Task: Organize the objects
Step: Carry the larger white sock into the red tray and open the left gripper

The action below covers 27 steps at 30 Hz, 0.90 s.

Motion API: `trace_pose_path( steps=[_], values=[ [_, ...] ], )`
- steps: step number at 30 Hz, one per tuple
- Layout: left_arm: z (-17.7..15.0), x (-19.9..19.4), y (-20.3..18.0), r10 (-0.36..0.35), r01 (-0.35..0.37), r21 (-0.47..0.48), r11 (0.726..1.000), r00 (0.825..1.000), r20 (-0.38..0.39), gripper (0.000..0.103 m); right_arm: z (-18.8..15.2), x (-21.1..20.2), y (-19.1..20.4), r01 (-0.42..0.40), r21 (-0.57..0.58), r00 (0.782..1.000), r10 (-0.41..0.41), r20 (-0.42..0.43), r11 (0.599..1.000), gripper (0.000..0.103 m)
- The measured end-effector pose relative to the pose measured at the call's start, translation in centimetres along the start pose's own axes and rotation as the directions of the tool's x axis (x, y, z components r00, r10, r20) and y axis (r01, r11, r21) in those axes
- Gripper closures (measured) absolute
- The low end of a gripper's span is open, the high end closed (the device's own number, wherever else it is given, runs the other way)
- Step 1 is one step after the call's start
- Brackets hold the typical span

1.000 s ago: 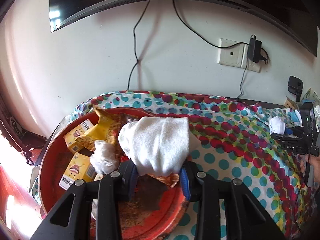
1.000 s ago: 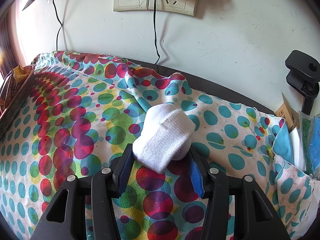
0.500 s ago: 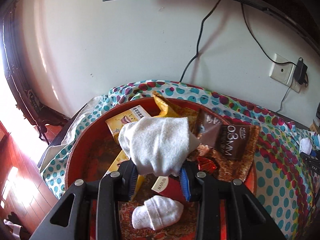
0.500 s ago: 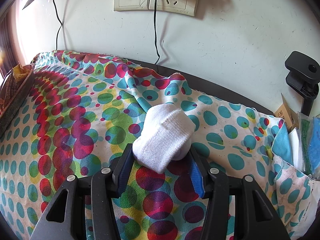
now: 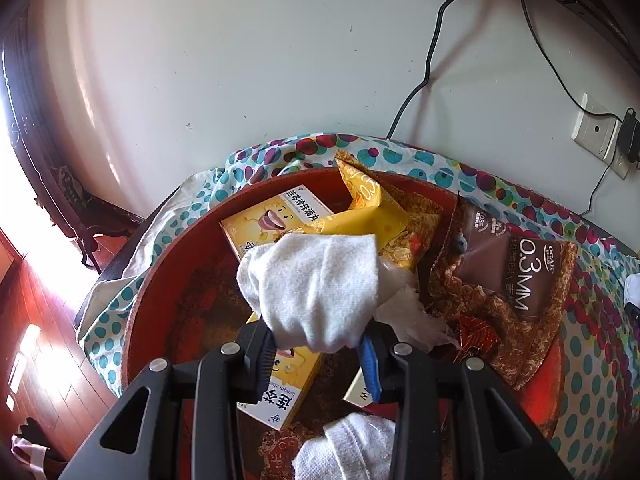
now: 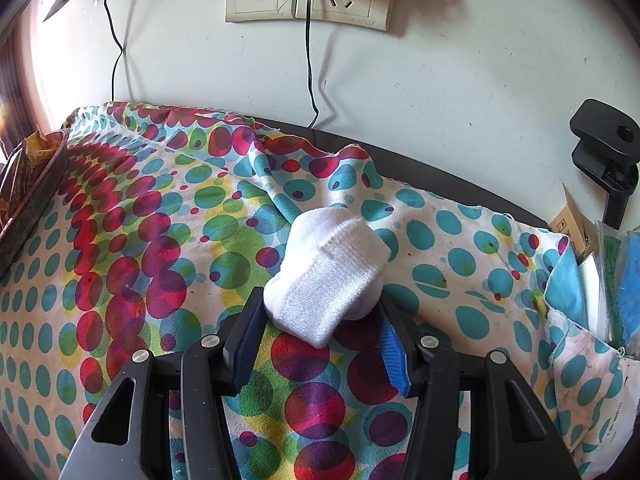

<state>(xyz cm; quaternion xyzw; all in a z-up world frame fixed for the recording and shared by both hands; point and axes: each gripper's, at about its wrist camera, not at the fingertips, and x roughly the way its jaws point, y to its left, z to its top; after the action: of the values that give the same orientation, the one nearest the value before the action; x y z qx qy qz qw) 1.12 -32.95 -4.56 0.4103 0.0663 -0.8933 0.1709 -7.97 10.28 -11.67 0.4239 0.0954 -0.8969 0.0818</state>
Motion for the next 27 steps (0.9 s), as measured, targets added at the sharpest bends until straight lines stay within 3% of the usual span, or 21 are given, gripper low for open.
trace_pose_path(
  steps=[16,27],
  values=[
    [-0.1,0.8,-0.3,-0.001,0.003,0.069,0.998,1.0,-0.028,0.064,0.1,0.0,0.1,0.003,0.003,1.0,-0.003,-0.002,1.0,0.053],
    [-0.7,-0.6,-0.4,0.034,-0.032,0.117,0.993,0.999,-0.011,0.059,0.2,-0.1,0.1,0.0,0.008,1.0,0.0,-0.004,1.0,0.053]
  ],
)
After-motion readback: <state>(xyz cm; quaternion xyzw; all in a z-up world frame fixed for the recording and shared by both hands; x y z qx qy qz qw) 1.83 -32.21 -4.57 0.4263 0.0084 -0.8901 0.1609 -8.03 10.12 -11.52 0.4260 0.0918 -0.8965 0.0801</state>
